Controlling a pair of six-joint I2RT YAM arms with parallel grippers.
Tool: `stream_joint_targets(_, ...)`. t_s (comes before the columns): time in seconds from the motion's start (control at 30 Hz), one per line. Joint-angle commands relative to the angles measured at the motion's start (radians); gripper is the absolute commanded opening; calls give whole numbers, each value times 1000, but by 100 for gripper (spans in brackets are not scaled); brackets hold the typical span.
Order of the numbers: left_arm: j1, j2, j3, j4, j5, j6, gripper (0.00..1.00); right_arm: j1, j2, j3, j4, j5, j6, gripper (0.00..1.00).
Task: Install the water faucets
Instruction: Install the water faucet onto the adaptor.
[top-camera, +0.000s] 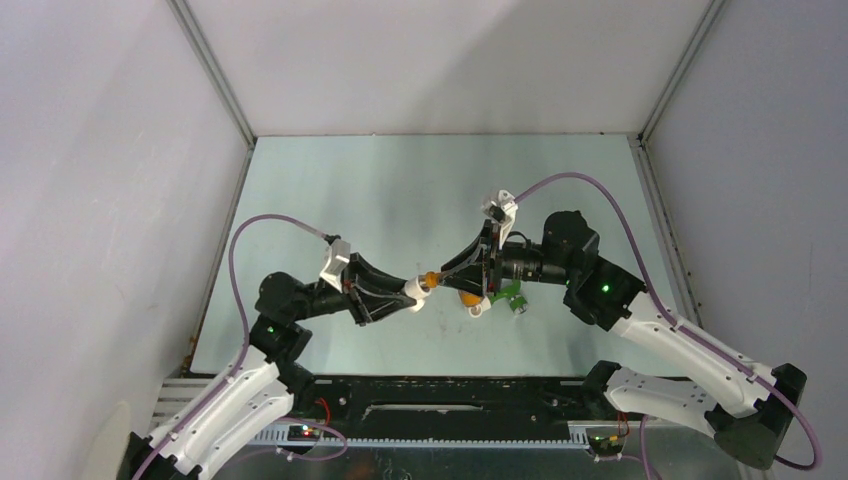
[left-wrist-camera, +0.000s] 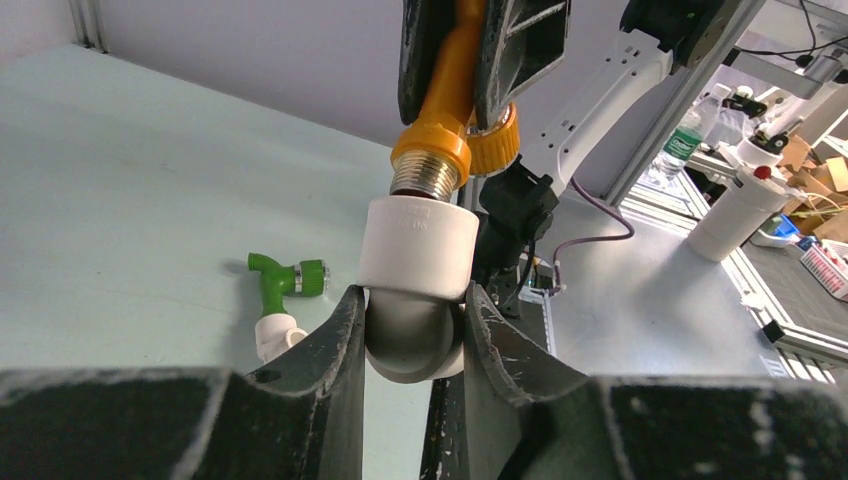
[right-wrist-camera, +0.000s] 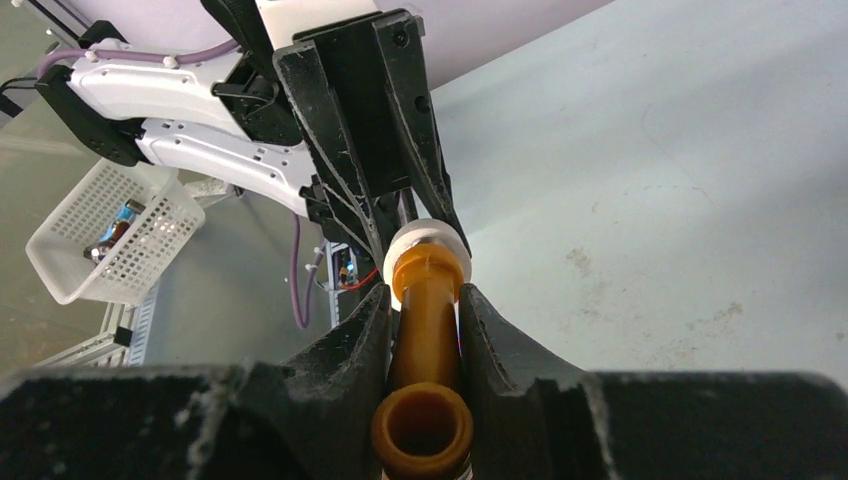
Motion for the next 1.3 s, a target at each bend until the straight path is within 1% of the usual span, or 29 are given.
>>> stream_joint_targets(0.0, -5, -21, 14, 163, -7, -35, 0, 11, 3, 28, -22, -18, -3, 0)
stream_joint_targets(0.1, -5, -19, 24, 150, -4, -25, 0, 12, 4, 28, -36, -21, -8, 0)
stream_joint_targets(0.23, -5, -15, 49, 70, 17, 31, 0, 4, -1, 36, -58, -20, -11, 0)
stream_joint_targets(0.6, -5, -26, 87, -90, 43, 143, 0, -22, 42, 119, -203, -62, -54, 0)
stream_joint_targets(0.87, -8, 6, 112, -118, 76, 161, 0, -7, 106, 120, -176, -72, -12, 0)
stream_joint_targets(0.97, -14, 15, 128, -170, 76, 189, 0, -6, 122, 122, -162, -81, 2, 0)
stream_joint_targets(1.1, -19, 27, 144, -224, 76, 214, 0, -3, 140, 138, -180, -82, 0, 0)
stream_joint_targets(1.27, -22, 26, 148, -231, 62, 219, 0, -2, 151, 142, -188, -86, -1, 0)
